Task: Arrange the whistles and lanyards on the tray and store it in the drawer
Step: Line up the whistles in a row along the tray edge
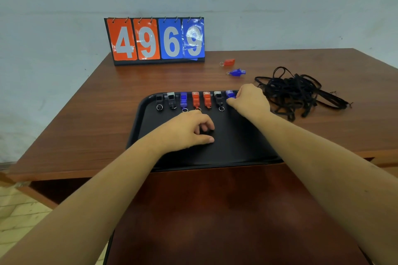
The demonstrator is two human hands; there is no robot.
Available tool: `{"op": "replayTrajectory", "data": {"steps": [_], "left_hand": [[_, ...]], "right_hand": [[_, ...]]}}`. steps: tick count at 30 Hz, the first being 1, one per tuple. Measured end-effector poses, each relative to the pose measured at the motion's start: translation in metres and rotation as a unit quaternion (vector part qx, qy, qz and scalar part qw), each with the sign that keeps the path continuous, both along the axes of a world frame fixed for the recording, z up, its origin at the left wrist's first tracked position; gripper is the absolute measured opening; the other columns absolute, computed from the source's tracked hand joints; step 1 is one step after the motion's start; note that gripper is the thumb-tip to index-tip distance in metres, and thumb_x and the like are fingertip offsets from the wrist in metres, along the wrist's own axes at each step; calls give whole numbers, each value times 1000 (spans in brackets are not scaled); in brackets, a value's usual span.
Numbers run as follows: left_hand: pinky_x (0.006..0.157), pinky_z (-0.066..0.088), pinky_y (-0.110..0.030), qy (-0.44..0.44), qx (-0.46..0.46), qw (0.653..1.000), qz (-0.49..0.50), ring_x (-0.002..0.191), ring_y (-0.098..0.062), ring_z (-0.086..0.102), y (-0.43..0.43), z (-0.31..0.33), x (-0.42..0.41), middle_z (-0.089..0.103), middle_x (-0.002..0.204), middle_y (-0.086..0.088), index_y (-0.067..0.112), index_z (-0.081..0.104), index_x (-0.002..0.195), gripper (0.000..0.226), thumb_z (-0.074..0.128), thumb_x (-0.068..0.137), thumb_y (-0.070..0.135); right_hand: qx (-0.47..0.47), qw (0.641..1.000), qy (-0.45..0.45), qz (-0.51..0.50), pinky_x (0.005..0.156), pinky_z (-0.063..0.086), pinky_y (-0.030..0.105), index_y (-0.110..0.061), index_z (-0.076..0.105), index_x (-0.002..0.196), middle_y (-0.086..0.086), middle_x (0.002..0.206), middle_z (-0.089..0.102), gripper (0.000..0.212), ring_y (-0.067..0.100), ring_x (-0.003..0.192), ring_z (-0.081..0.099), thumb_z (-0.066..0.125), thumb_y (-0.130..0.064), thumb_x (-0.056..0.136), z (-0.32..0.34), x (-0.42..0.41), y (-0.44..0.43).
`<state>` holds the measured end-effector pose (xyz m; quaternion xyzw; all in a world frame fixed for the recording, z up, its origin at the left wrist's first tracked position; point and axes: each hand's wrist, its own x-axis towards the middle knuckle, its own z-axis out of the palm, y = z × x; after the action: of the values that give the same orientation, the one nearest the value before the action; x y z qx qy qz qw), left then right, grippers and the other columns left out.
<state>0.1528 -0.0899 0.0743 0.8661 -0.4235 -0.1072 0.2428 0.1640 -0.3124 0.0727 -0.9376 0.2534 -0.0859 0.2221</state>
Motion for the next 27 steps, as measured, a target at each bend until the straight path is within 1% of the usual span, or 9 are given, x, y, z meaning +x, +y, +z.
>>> {"op": "replayTrajectory", "data": {"steps": [5,8,12,16,18,20,23,25,27], "left_hand": [[74,44,-17,5,2,1000,7,81,-5,56,-1,0,-1,54,101,12,30,63,111,27,71,87,39],[71,43,-16,11,3,1000,13,80,-5,56,-2,0,-1,55,100,12,29,64,109,26,71,86,39],[69,43,-15,26,13,1000,10,77,-2,58,-3,7,1,60,97,12,29,65,108,23,70,87,39],[73,46,-15,36,-8,999,21,85,1,61,-4,29,11,65,97,14,31,66,107,17,64,91,38],[75,49,-19,28,-40,998,44,84,-1,63,-7,42,23,67,94,13,32,67,102,13,63,92,38],[71,50,-22,18,-73,994,77,79,-3,63,-16,54,39,67,90,13,30,68,98,9,63,92,35],[71,40,-18,-13,-80,990,118,83,2,58,-41,65,75,63,93,16,28,66,98,8,61,94,33],[74,38,-18,-21,-70,988,133,90,-2,56,-63,68,100,62,99,13,24,66,103,12,59,95,30],[80,38,-24,-31,-58,988,143,95,-9,55,-86,66,127,61,105,7,20,65,107,17,58,94,27]], "right_hand": [[12,1000,3,8,56,42,27,-8,70,98,7,84,67,30,18,72,62,70,-37,89,0,0,5],[8,1000,-3,4,53,39,26,-8,68,97,7,82,65,33,19,71,61,70,-39,88,1,0,7],[7,1000,-16,10,48,34,26,-9,62,81,1,63,52,35,13,55,50,66,-43,91,4,-2,6],[43,998,-50,19,54,43,26,-14,53,64,0,56,47,37,14,51,45,62,-34,93,14,-10,-9],[63,994,-82,19,60,45,28,-12,55,70,3,65,53,28,16,60,50,59,-26,94,24,-13,-21],[61,992,-105,23,60,43,23,-10,60,80,7,78,57,20,17,71,53,58,-23,95,35,-13,-34],[43,993,-106,37,59,37,18,-11,62,98,1,91,59,12,9,74,52,58,-22,98,46,-2,-54],[25,994,-99,47,72,40,20,-12,63,113,0,105,61,19,9,86,54,60,-21,97,48,13,-68],[17,993,-93,66,82,43,25,-13,61,124,3,118,63,29,13,97,56,61,-20,96,45,30,-81]]}}
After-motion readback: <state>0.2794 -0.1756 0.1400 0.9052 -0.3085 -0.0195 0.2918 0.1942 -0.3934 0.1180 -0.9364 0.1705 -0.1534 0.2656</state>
